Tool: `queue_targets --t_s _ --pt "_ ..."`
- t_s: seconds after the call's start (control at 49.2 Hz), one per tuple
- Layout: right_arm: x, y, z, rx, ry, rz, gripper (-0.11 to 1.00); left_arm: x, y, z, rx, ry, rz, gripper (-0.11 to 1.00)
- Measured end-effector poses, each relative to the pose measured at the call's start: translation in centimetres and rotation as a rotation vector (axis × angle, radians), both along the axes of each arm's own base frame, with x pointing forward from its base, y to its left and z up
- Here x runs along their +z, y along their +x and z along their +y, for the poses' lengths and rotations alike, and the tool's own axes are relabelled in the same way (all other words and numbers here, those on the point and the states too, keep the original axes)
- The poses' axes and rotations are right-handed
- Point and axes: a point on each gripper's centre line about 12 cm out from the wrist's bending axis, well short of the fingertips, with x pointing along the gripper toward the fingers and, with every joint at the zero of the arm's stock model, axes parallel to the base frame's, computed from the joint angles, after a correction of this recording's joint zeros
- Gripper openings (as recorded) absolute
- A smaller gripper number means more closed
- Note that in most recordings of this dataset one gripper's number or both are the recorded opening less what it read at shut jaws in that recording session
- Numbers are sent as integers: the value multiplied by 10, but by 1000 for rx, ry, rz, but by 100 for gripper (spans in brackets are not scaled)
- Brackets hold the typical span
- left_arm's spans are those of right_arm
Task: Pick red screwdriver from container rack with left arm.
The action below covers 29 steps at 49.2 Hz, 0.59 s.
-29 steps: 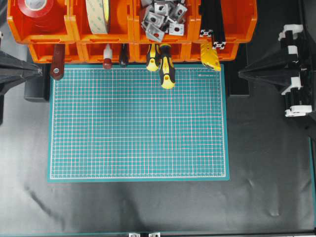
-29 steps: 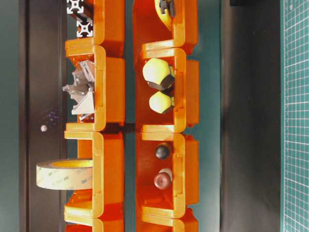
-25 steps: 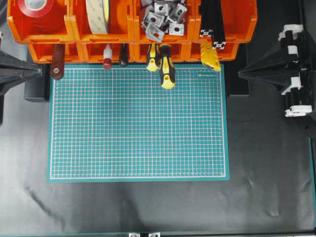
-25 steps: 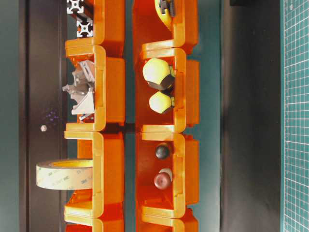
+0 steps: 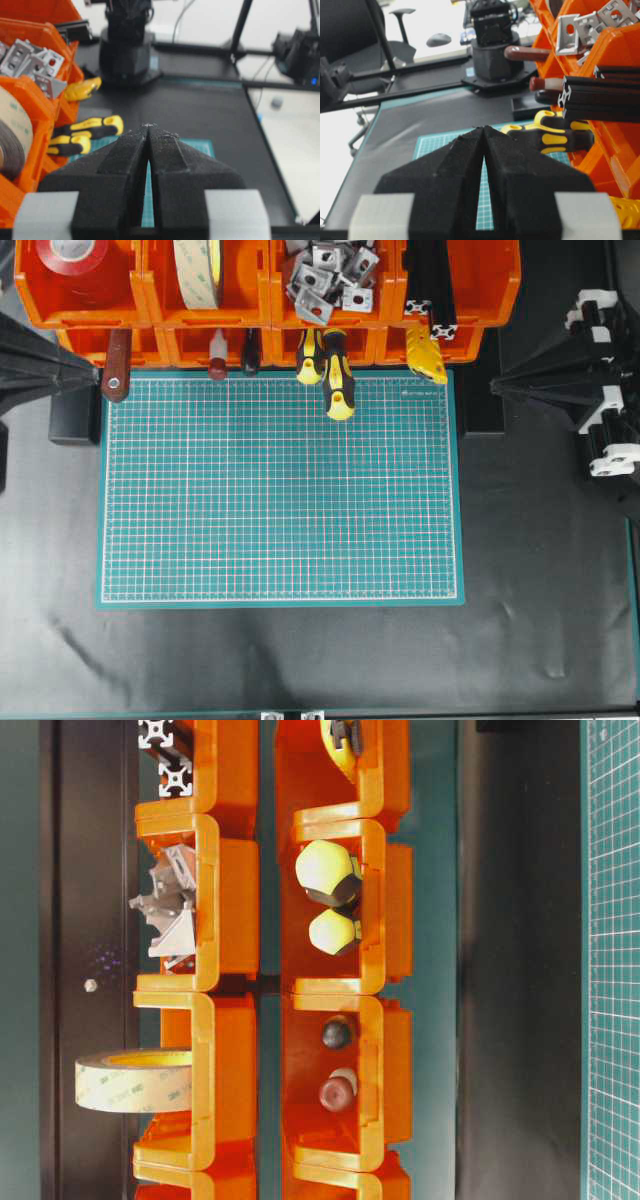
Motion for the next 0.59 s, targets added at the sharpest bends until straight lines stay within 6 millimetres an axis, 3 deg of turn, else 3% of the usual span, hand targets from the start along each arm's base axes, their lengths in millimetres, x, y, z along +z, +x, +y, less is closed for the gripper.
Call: queue_targets --t_s 0.366,0.59 --pt "6 -4 0 -1 2 -35 0 8 45 -13 -39 114 346 0" --pt "8 -5 0 -1 4 -46 0 -13 66 -35 -92 244 531 0"
